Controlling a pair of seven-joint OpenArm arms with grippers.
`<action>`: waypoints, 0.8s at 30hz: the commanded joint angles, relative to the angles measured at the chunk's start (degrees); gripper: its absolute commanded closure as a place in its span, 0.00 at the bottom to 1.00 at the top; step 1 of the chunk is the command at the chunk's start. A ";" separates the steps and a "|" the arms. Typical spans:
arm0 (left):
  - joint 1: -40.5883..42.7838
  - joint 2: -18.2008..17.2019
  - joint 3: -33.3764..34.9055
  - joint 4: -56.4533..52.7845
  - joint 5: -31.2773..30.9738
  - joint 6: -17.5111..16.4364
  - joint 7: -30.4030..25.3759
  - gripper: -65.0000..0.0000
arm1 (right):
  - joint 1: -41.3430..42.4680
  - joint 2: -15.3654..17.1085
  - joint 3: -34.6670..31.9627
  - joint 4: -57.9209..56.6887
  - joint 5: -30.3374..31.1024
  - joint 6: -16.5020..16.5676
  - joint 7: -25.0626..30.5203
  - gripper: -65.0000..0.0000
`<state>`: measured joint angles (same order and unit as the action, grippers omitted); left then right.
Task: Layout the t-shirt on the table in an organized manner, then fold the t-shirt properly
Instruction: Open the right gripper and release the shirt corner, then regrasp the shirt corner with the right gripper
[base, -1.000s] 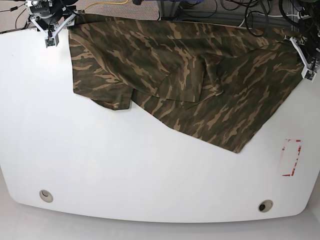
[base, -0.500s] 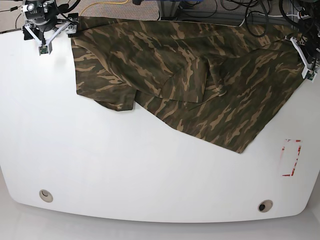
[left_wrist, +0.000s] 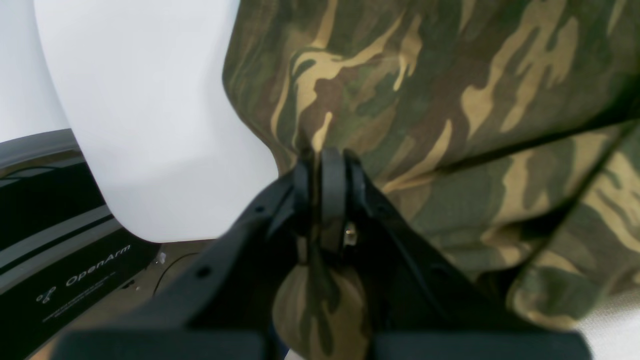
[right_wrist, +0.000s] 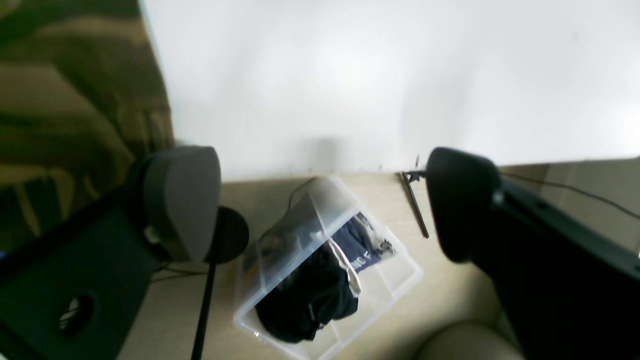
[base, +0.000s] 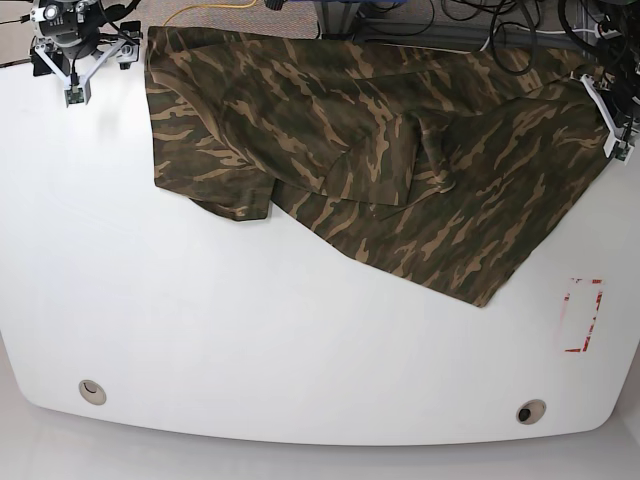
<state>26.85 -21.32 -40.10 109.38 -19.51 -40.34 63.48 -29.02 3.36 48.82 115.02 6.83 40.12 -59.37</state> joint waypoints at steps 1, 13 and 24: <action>0.01 -1.14 -0.39 0.81 0.12 0.34 -0.49 1.00 | 2.25 0.73 0.37 0.89 0.07 -0.12 0.52 0.04; 0.01 -1.14 -0.56 0.81 0.12 0.34 -0.49 1.00 | 10.25 0.64 -1.21 -1.57 0.07 -0.12 0.52 0.03; -0.61 -1.14 -0.56 0.81 0.12 0.34 -0.49 1.00 | 13.32 -1.29 -6.14 -2.63 0.07 -0.12 0.52 0.03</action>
<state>26.20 -21.34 -40.10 109.38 -19.46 -40.34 63.55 -16.34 2.11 43.05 111.46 6.24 40.05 -59.27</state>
